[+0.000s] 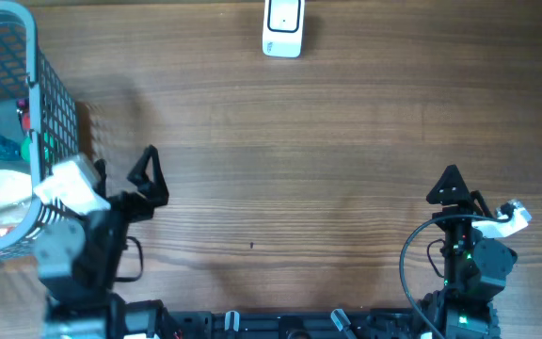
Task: Scan the item barcode
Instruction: 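Move the left gripper over the basket and lower it inside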
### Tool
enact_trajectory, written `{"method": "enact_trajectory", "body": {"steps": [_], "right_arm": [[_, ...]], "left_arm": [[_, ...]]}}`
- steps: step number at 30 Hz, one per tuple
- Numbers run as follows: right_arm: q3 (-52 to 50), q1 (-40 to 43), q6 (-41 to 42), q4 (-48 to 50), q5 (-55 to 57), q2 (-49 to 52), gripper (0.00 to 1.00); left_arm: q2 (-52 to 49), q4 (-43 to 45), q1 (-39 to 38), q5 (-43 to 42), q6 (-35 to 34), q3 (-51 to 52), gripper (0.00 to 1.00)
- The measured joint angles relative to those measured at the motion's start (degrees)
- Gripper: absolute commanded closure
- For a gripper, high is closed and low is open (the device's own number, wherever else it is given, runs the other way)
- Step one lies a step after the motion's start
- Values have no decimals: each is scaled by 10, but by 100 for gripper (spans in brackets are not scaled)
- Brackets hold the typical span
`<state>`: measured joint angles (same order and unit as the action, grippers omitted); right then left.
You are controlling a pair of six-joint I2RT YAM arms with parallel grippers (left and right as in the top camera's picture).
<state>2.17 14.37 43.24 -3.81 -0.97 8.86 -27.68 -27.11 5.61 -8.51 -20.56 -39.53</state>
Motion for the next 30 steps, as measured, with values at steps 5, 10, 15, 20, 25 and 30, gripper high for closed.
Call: {"method": "enact_trajectory", "body": {"steps": [5, 10, 15, 20, 25, 30], "right_arm": [[0, 0, 0, 0, 0, -1, 0], [0, 0, 0, 0, 0, -2, 0], [0, 0, 0, 0, 0, -2, 0], [0, 0, 0, 0, 0, -2, 0], [0, 0, 0, 0, 0, -2, 0], [0, 0, 0, 0, 0, -2, 0]], "left_arm": [[-144, -142, 0, -6, 1, -221, 0], [-228, -222, 0, -25, 2, -372, 0], [-236, -236, 0, -35, 0, -384, 0], [-260, -255, 7, -37, -14, -413, 0], [-337, -333, 54, -38, -23, -542, 0], [-421, -436, 143, -38, -25, -692, 0]]}}
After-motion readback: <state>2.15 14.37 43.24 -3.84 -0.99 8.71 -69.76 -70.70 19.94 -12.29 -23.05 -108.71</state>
